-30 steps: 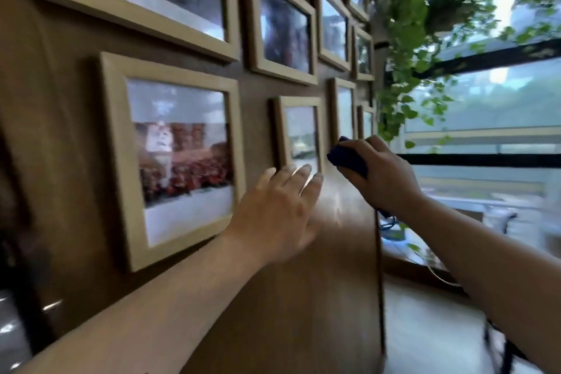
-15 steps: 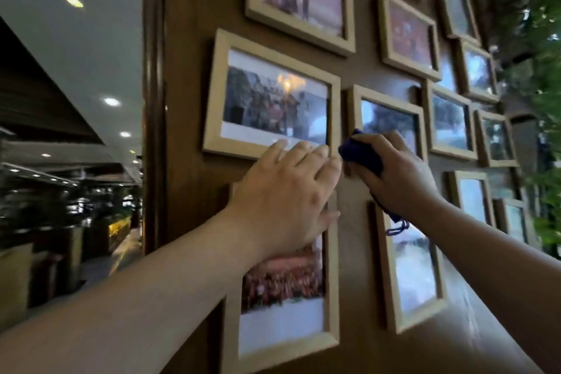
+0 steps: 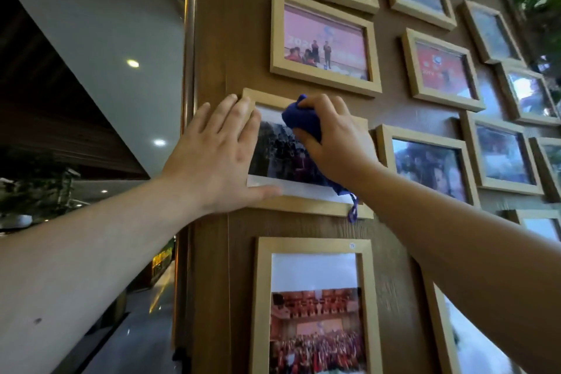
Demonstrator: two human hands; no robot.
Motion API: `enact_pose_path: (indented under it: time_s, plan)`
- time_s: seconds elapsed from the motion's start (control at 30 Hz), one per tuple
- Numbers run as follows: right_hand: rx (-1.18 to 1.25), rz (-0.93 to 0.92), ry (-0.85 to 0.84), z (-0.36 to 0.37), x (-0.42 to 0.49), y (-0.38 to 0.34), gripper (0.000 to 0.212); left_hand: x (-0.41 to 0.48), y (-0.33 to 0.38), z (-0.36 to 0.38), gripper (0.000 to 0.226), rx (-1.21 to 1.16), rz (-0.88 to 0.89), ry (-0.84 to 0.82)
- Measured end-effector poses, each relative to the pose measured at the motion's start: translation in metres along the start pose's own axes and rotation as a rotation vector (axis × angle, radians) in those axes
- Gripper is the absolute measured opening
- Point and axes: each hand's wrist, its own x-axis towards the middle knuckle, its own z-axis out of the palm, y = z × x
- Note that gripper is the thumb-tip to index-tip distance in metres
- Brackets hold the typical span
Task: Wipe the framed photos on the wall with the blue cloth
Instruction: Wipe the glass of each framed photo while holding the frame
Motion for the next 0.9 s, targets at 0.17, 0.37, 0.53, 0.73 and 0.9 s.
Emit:
enact_pose_path:
  time_s: [0.17,0.37,0.53,0.73,0.9]
  plan:
    - [-0.031,-0.058,0.055,0.020,0.012,-0.028,0.042,-0.003,-0.008,0.027,0.131,-0.079,-0.044,-0.017]
    - [-0.197,-0.173,0.010,0.035,-0.004,-0.012,0.039,-0.004,-0.011,0.040,0.126,-0.128,-0.033,0.058]
    - [-0.350,0.028,-0.003,0.012,-0.016,0.043,0.034,-0.004,-0.010,0.042,0.129,-0.143,-0.034,0.049]
    - [-0.387,0.187,-0.032,0.005,-0.020,0.044,0.035,-0.004,-0.010,0.039,0.140,-0.130,-0.031,0.030]
    - [-0.177,-0.057,-0.054,0.035,-0.018,-0.040,0.031,-0.005,-0.010,0.038,0.137,-0.119,0.002,0.053]
